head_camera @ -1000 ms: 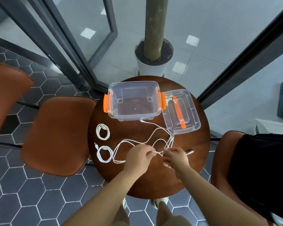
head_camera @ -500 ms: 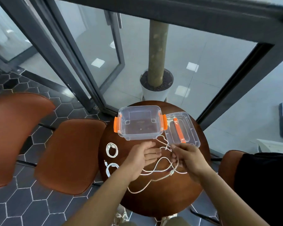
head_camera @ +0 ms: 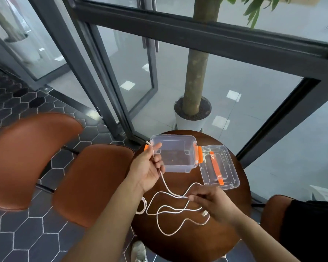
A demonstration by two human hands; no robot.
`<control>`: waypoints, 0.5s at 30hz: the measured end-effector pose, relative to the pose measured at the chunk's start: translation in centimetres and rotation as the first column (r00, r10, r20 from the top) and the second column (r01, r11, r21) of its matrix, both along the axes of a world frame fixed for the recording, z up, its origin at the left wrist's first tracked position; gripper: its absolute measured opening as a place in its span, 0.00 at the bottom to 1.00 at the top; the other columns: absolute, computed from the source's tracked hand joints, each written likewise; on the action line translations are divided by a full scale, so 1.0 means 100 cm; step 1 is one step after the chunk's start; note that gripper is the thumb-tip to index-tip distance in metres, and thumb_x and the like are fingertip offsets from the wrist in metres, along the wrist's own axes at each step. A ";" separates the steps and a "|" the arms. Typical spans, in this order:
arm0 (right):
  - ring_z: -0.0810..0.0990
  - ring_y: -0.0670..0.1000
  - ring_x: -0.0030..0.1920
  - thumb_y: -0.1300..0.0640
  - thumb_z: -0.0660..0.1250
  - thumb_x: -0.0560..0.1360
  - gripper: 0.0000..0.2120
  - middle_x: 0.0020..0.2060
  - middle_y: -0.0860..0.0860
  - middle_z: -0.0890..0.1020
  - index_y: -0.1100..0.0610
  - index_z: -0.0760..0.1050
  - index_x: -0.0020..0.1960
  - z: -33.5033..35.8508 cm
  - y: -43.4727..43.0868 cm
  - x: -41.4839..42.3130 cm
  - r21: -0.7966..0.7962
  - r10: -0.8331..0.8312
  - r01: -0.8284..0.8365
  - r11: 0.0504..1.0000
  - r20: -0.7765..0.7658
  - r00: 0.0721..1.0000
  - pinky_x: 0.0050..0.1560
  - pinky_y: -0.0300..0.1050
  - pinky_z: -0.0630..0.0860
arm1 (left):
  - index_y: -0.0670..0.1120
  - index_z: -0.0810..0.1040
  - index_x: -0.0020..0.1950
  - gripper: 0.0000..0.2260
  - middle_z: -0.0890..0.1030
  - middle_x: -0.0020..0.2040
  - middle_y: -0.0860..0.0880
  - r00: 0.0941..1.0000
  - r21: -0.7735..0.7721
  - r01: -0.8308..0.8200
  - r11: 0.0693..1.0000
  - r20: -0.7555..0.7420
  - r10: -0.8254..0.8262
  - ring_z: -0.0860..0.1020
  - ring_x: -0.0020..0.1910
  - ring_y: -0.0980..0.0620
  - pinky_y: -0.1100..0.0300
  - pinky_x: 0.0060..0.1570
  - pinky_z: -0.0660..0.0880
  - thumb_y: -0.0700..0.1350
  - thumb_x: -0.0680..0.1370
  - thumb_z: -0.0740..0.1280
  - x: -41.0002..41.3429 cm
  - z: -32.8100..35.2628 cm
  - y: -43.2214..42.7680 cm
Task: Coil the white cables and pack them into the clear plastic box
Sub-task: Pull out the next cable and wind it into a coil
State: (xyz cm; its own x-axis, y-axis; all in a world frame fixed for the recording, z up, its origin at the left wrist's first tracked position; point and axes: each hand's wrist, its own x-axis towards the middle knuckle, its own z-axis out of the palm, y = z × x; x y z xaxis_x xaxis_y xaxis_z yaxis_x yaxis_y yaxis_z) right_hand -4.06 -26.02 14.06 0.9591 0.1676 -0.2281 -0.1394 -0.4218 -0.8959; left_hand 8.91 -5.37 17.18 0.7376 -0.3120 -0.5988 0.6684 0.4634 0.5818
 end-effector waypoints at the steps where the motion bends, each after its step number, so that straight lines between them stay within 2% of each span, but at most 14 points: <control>1: 0.80 0.41 0.38 0.50 0.70 0.77 0.04 0.35 0.34 0.80 0.44 0.82 0.44 -0.005 0.000 0.001 -0.045 0.019 -0.019 0.999 -0.011 1.000 0.41 0.38 0.76 | 0.45 0.78 0.66 0.17 0.69 0.28 0.52 1.000 -0.001 -0.001 1.000 0.004 0.001 0.66 0.24 0.57 0.63 0.26 0.70 0.53 0.84 0.59 0.002 0.001 0.005; 4: 0.78 0.43 0.36 0.46 0.69 0.77 0.08 0.36 0.39 0.81 0.50 0.84 0.47 -0.015 0.003 0.010 -0.105 0.051 -0.055 0.993 -0.047 0.998 0.38 0.39 0.71 | 0.45 0.78 0.66 0.18 0.66 0.26 0.53 0.999 -0.007 0.031 0.999 0.015 -0.031 0.65 0.22 0.57 0.63 0.24 0.69 0.54 0.84 0.59 0.004 0.002 0.018; 6: 0.79 0.44 0.34 0.46 0.68 0.78 0.07 0.35 0.43 0.82 0.44 0.82 0.44 -0.020 0.007 0.022 -0.140 0.042 -0.059 0.988 -0.121 0.992 0.36 0.40 0.73 | 0.44 0.78 0.65 0.17 0.64 0.25 0.53 0.997 -0.017 0.072 0.997 0.025 -0.072 0.64 0.21 0.58 0.64 0.24 0.69 0.53 0.84 0.59 0.003 0.002 0.026; 8: 0.79 0.41 0.33 0.46 0.69 0.78 0.09 0.33 0.41 0.81 0.41 0.79 0.39 -0.024 0.008 0.038 -0.197 0.038 -0.071 0.978 -0.167 0.985 0.34 0.33 0.73 | 0.45 0.80 0.58 0.16 0.63 0.24 0.54 0.987 -0.002 0.155 0.988 0.046 -0.154 0.62 0.20 0.58 0.64 0.23 0.67 0.53 0.85 0.58 0.002 0.004 0.029; 10: 0.82 0.41 0.36 0.46 0.69 0.78 0.09 0.36 0.42 0.83 0.45 0.81 0.40 -0.027 0.008 0.053 -0.215 0.066 -0.115 0.970 -0.226 0.972 0.38 0.34 0.76 | 0.45 0.79 0.52 0.15 0.63 0.24 0.54 0.972 0.027 0.228 0.973 0.048 -0.229 0.62 0.19 0.57 0.63 0.23 0.66 0.52 0.85 0.58 -0.003 0.002 0.032; 13: 0.84 0.44 0.41 0.48 0.68 0.79 0.08 0.37 0.44 0.85 0.49 0.83 0.44 -0.033 -0.001 0.066 -0.178 0.121 -0.178 0.968 -0.292 0.949 0.44 0.38 0.77 | 0.44 0.77 0.51 0.13 0.70 0.25 0.51 0.951 0.062 0.298 0.953 0.066 -0.302 0.65 0.19 0.56 0.62 0.23 0.67 0.50 0.85 0.57 -0.010 0.001 0.040; 15: 0.87 0.50 0.44 0.51 0.68 0.80 0.10 0.40 0.52 0.87 0.56 0.82 0.47 -0.038 -0.011 0.069 -0.105 0.091 -0.135 0.985 -0.348 0.933 0.50 0.43 0.81 | 0.43 0.78 0.50 0.13 0.77 0.29 0.47 0.932 0.088 0.346 0.934 0.085 -0.354 0.70 0.20 0.54 0.60 0.25 0.71 0.49 0.84 0.58 -0.013 0.004 0.046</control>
